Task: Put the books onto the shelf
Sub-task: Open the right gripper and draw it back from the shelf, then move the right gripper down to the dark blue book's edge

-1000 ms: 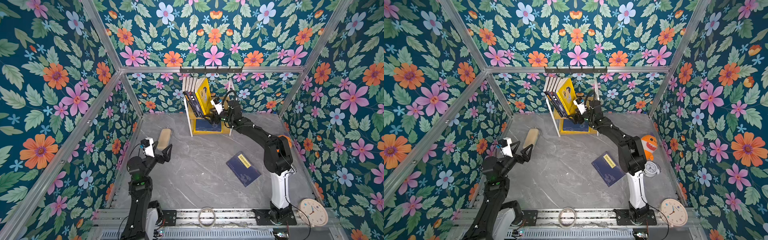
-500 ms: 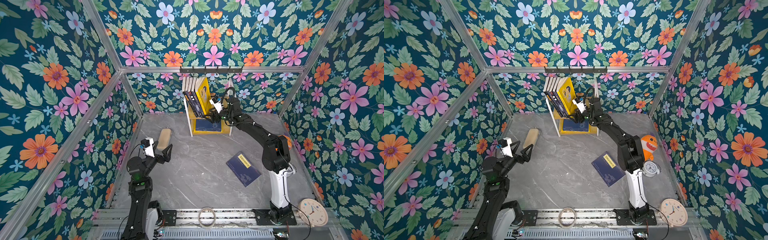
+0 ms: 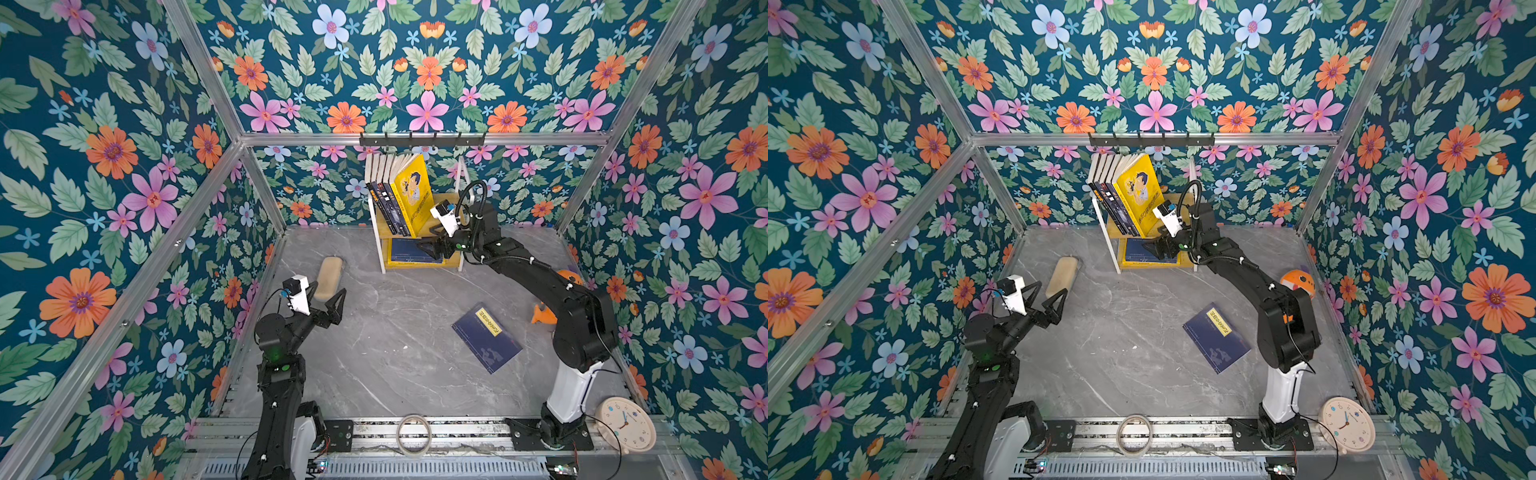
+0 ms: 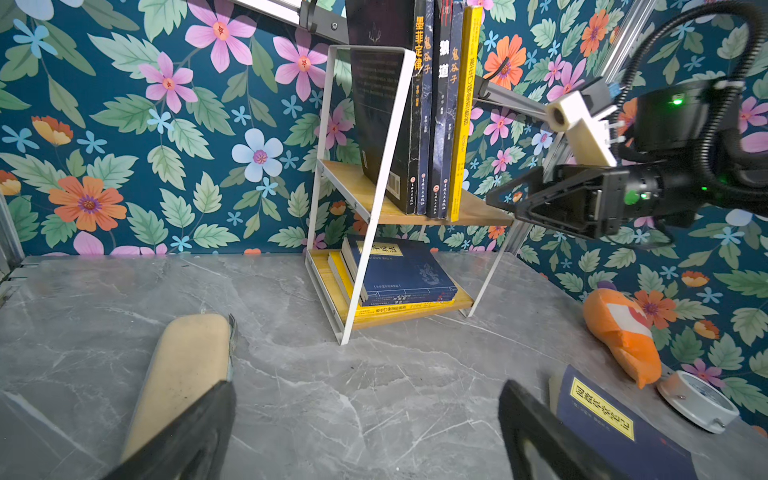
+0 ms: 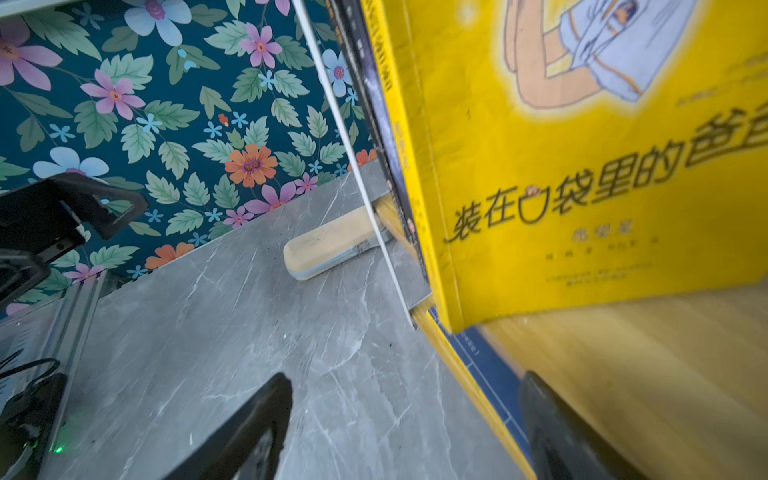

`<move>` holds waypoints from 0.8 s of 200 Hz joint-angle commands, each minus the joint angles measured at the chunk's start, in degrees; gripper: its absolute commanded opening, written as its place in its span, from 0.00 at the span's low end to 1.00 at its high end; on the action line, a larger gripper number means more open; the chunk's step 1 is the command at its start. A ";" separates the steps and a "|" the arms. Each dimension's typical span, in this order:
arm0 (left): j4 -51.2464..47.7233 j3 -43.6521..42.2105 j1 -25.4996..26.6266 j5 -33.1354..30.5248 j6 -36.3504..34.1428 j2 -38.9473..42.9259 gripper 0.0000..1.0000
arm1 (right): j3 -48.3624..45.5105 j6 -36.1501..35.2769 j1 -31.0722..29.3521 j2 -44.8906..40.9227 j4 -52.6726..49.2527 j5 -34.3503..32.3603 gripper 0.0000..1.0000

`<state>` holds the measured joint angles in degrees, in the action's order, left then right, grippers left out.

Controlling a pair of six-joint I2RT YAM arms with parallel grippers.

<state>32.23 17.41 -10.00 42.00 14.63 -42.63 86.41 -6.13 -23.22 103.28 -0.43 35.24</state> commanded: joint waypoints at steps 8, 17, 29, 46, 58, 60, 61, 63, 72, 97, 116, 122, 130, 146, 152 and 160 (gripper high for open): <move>-0.42 0.46 0.52 0.52 0.74 -0.42 1.00 | -8.79 5.68 -0.06 -7.59 0.79 -6.15 0.85; -0.32 0.73 0.62 0.71 1.18 -0.84 1.00 | -11.53 8.16 -0.03 -11.18 0.11 -8.73 0.85; -0.96 0.97 0.94 0.46 0.57 -1.20 1.00 | -15.05 11.54 -0.05 -14.56 -1.37 -12.07 0.85; -2.05 1.48 1.66 0.98 0.11 -1.83 1.00 | -20.06 16.29 -0.07 -19.20 -3.45 -15.33 0.84; -3.06 2.23 1.89 1.95 0.41 -2.33 1.00 | -22.45 21.01 -0.06 -22.04 -7.05 -19.74 0.84; -3.16 2.40 1.91 2.08 0.47 -2.47 1.00 | -22.76 21.89 -0.07 -22.48 -7.95 -20.62 0.84; -3.28 2.47 1.91 2.10 0.47 -2.55 1.00 | -22.90 22.32 -0.07 -22.67 -8.33 -20.95 0.84; -3.44 2.50 1.93 2.25 0.55 -2.66 1.00 | -23.12 23.01 -0.05 -23.15 -9.28 -21.69 0.83; -4.20 3.00 2.15 2.34 0.36 -3.11 1.00 | -24.30 25.91 -0.05 -25.01 -13.20 -24.50 0.83; -6.87 4.34 3.20 2.43 -0.57 -4.57 1.00 | -29.85 33.41 0.00 -30.55 -20.26 -30.88 0.83; -7.60 5.24 3.51 2.52 0.04 -6.07 1.00 | -34.03 39.63 -0.05 -34.15 -24.59 -33.87 0.83; -7.77 5.27 3.70 2.27 0.04 -6.44 1.00 | -35.17 41.05 -0.02 -34.83 -25.78 -33.84 0.83; -8.11 5.44 4.01 2.04 -0.04 -6.97 1.00 | -36.35 42.67 -0.06 -35.46 -27.62 -34.10 0.83; -9.93 6.36 4.62 1.93 -0.11 -8.17 1.00 | -37.74 45.94 -0.04 -36.09 -32.16 -35.18 0.83; -10.52 6.93 4.82 2.03 0.11 -8.62 1.00 | -38.24 47.06 -0.03 -36.18 -33.72 -35.61 0.84; -11.10 7.56 5.00 2.12 0.30 -9.25 1.00 | -38.93 48.34 0.04 -36.52 -35.33 -35.90 0.84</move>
<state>22.94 23.42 -5.50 43.53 14.83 -50.68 48.90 34.28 -23.24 67.53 -27.33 2.94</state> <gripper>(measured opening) 0.997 0.835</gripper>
